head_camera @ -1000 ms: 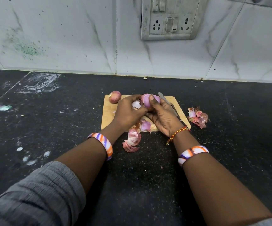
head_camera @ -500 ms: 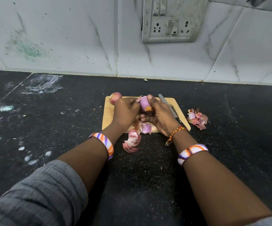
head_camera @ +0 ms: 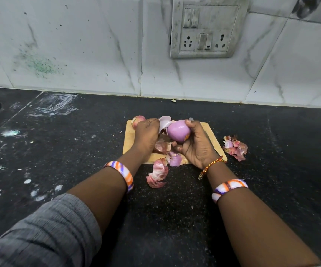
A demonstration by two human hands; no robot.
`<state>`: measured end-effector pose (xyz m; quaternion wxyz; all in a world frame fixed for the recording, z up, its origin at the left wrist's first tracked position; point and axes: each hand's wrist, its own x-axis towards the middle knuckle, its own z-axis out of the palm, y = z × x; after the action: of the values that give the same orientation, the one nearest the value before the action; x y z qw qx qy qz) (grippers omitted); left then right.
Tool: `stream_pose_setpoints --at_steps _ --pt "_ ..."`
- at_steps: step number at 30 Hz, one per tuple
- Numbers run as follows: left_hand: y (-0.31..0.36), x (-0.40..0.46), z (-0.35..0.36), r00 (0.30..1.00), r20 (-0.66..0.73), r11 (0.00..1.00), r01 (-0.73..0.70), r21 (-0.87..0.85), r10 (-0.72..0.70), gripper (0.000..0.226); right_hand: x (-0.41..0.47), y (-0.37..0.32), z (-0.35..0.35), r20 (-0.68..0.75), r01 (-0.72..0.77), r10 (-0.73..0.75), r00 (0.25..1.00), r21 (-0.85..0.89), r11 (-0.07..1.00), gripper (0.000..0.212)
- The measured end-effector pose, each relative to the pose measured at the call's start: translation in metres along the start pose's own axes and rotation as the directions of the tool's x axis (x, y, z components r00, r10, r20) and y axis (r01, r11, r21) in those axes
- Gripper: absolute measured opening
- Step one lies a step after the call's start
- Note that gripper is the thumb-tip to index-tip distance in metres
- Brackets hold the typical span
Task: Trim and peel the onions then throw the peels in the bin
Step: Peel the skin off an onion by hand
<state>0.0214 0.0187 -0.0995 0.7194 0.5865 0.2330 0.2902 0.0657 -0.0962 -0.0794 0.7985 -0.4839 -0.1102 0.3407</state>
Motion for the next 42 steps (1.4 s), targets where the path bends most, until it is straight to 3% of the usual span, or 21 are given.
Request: stream_pose_setpoints --at_steps 4,7,11,15,17,19,24,27,32,36,39,42 --pt "0.003 0.000 0.001 0.999 -0.008 0.997 0.050 -0.053 -0.051 0.031 0.003 0.001 -0.005 0.002 -0.018 0.018 1.000 0.030 0.999 0.024" --pt "0.006 0.005 -0.007 0.992 -0.076 0.977 0.087 -0.193 -0.104 0.029 0.005 0.002 -0.014 -0.002 -0.018 0.019 1.000 0.187 0.982 0.039" --pt "0.000 0.001 -0.009 0.999 -0.024 0.998 -0.029 -0.060 0.027 0.026 0.009 0.005 -0.013 -0.027 -0.017 0.022 0.999 0.151 0.988 0.046" --pt "-0.001 -0.003 -0.009 0.968 0.120 0.971 -0.229 0.068 0.220 0.055 0.009 0.006 -0.012 -0.006 0.013 -0.012 1.000 0.187 0.982 0.046" --pt "-0.002 -0.001 -0.009 0.944 0.157 0.938 -0.312 0.150 0.289 0.059 0.010 0.007 -0.014 0.048 0.026 -0.037 0.998 0.209 0.978 0.043" --pt "-0.005 -0.003 -0.008 0.942 0.165 0.930 -0.320 0.182 0.292 0.053 0.010 0.007 -0.014 0.071 0.024 -0.041 0.997 0.226 0.974 0.039" --pt "-0.001 -0.003 -0.005 0.985 0.063 0.982 -0.164 0.096 0.158 0.037 0.008 0.004 -0.010 0.042 0.020 -0.033 0.999 0.277 0.961 0.050" --pt "-0.001 -0.005 -0.004 0.977 0.093 0.973 -0.204 0.109 0.194 0.030 0.007 0.005 -0.011 0.039 -0.012 0.003 0.999 0.248 0.969 0.040" --pt "-0.005 -0.008 -0.003 0.952 0.150 0.929 -0.296 0.220 0.268 0.048 0.011 0.008 -0.013 -0.042 0.012 -0.007 0.999 0.122 0.992 0.048" --pt "-0.003 -0.013 -0.004 0.929 0.244 0.884 -0.346 0.314 0.277 0.015 0.009 0.008 -0.011 0.000 0.035 -0.035 0.999 0.160 0.987 0.054" --pt "-0.005 -0.013 -0.004 0.926 0.277 0.816 -0.362 0.451 0.258 0.038 0.005 0.006 -0.010 0.059 0.049 -0.066 0.996 0.252 0.967 0.034" --pt "-0.004 -0.014 -0.004 0.923 0.291 0.807 -0.367 0.463 0.252 0.048 0.003 0.005 -0.010 0.085 0.038 -0.058 0.995 0.228 0.973 0.019"
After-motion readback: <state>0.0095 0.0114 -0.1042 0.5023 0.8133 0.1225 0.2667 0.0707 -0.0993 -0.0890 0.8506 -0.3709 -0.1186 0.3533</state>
